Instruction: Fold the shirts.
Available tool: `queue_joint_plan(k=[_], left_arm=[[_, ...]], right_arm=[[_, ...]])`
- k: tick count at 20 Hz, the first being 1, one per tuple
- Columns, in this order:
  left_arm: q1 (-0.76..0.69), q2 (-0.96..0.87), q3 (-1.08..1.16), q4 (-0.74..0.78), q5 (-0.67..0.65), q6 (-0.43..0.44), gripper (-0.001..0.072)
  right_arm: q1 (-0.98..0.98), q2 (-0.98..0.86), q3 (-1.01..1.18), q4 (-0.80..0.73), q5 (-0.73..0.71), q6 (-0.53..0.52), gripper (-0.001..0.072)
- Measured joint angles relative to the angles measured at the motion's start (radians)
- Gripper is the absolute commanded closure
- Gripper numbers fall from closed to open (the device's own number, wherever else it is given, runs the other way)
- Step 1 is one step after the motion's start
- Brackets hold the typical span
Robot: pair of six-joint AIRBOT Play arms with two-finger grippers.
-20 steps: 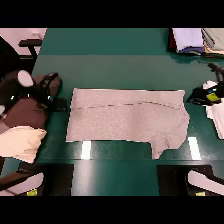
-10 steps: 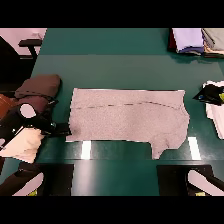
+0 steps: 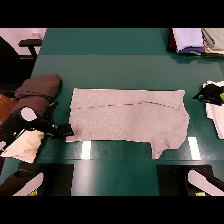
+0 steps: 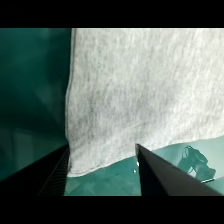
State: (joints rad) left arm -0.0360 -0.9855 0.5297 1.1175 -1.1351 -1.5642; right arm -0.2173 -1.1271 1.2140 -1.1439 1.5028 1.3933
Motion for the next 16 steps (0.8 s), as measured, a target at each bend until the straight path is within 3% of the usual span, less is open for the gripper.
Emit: queue_joint_plan(k=[1,2,3,10,12,14,16], left_arm=[[0.0,0.0,0.0,0.0,0.0,0.0,0.0241],[0.0,0.0,-0.001,-0.001,0.0,0.0,0.0539],[-0.001,0.0,-0.002,0.001,-0.002,-0.001,0.0677],[0.0,0.045,0.042,-0.002,-0.019,0.011,0.0687],[-0.001,0.085,0.058,-0.001,-0.027,0.015,0.0686],[0.0,0.109,0.067,-0.002,-0.04,0.017,0.0686],[-0.001,0.122,0.071,-0.004,-0.047,0.021,0.0686]], right_arm=[[0.0,0.0,0.0,0.0,0.0,0.0,0.0326],[0.0,0.0,0.0,0.0,0.0,0.0,0.0326],[0.0,0.0,0.0,0.0,0.0,0.0,0.0326],[-0.06,0.029,-0.095,-0.023,0.016,0.0,0.032],[-0.113,0.059,-0.214,-0.07,0.019,0.0,0.0181],[-0.171,0.081,-0.352,-0.108,0.02,0.0,0.0201],[-0.217,0.093,-0.488,-0.127,0.018,0.0,0.0271]])
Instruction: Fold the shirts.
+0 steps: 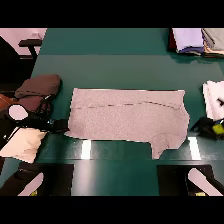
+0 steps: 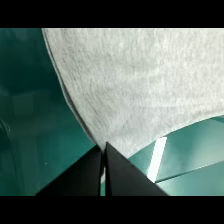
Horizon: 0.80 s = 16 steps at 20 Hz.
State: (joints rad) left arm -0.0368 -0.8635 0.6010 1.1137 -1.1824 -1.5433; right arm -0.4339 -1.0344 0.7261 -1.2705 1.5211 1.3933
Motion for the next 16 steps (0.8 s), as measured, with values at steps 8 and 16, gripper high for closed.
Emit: queue_joint_plan(k=[8,16], left_arm=[[0.0,0.013,0.005,-0.003,-0.013,0.007,0.0686],[0.0,0.014,0.037,0.003,-0.055,0.043,0.0687]], right_arm=[[0.031,0.011,-0.246,0.092,-0.126,-0.002,0.0592],[0.16,0.097,-0.163,0.08,-0.173,-0.003,0.0702]])
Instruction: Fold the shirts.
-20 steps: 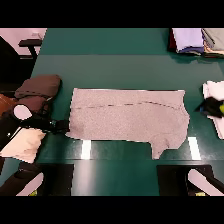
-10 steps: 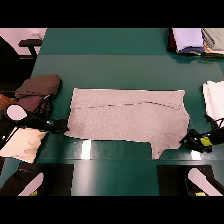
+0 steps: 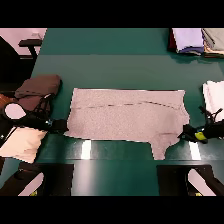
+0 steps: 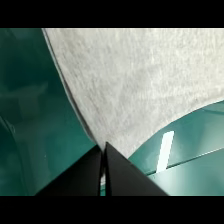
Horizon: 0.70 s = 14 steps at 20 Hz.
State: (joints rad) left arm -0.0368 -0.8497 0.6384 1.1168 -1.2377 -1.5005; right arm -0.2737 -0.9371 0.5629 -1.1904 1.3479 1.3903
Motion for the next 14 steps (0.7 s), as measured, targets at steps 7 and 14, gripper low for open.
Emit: queue_joint_plan(k=[7,14], left_arm=[[0.0,-0.09,0.136,0.002,0.066,0.014,0.0687],[0.0,-0.379,0.35,0.004,0.249,0.018,0.0686]], right_arm=[[0.066,-0.099,0.349,-0.031,0.032,0.013,0.0702],[0.179,-0.452,0.73,-0.033,-0.003,0.027,0.0701]])
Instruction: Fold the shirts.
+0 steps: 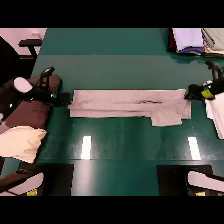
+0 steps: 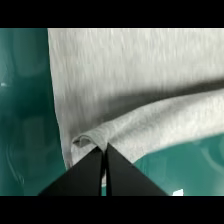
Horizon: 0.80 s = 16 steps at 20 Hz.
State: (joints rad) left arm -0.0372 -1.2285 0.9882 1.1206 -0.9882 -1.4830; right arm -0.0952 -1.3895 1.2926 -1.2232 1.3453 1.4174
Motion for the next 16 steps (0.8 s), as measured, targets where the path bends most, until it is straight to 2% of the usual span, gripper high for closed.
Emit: queue_joint_plan(k=[6,7,8,9,10,11,12,13,14,15,16], left_arm=[[0.0,-0.187,0.153,-0.003,0.124,0.0,0.0684],[0.0,-0.201,0.166,-0.003,0.142,0.0,0.0549],[0.0,-0.211,0.175,-0.004,0.159,0.0,0.0287],[0.0,-0.218,0.182,-0.004,0.169,0.0,0.0147],[0.001,-0.224,0.189,-0.005,0.176,-0.001,0.0147],[0.001,-0.227,0.196,-0.005,0.177,-0.001,0.0188],[0.001,-0.23,0.206,-0.005,0.173,-0.001,0.0287],[0.0,-0.232,0.218,-0.005,0.161,-0.002,0.0394],[0.0,-0.233,0.232,-0.006,0.145,-0.002,0.0503],[0.0,-0.234,0.245,-0.006,0.125,-0.002,0.0616],[0.0,-0.235,0.254,-0.008,0.106,-0.002,0.0686]], right_arm=[[0.021,-0.24,0.26,0.0,0.019,0.006,0.0696],[0.022,-0.269,0.291,0.0,0.028,0.009,0.0596],[0.022,-0.292,0.316,0.0,0.031,0.009,0.0428],[0.021,-0.312,0.338,0.0,0.032,0.009,0.0403],[0.016,-0.326,0.354,0.005,0.036,0.007,0.0398],[0.005,-0.335,0.366,0.014,0.044,-0.004,0.0397],[-0.01,-0.34,0.374,0.028,0.051,-0.018,0.0381],[-0.03,-0.345,0.378,0.047,0.067,-0.034,0.0265],[-0.052,-0.347,0.376,0.061,0.086,-0.047,0.0185],[-0.081,-0.346,0.365,0.074,0.103,-0.059,0.0177],[-0.111,-0.344,0.344,0.085,0.112,-0.068,0.0178]])
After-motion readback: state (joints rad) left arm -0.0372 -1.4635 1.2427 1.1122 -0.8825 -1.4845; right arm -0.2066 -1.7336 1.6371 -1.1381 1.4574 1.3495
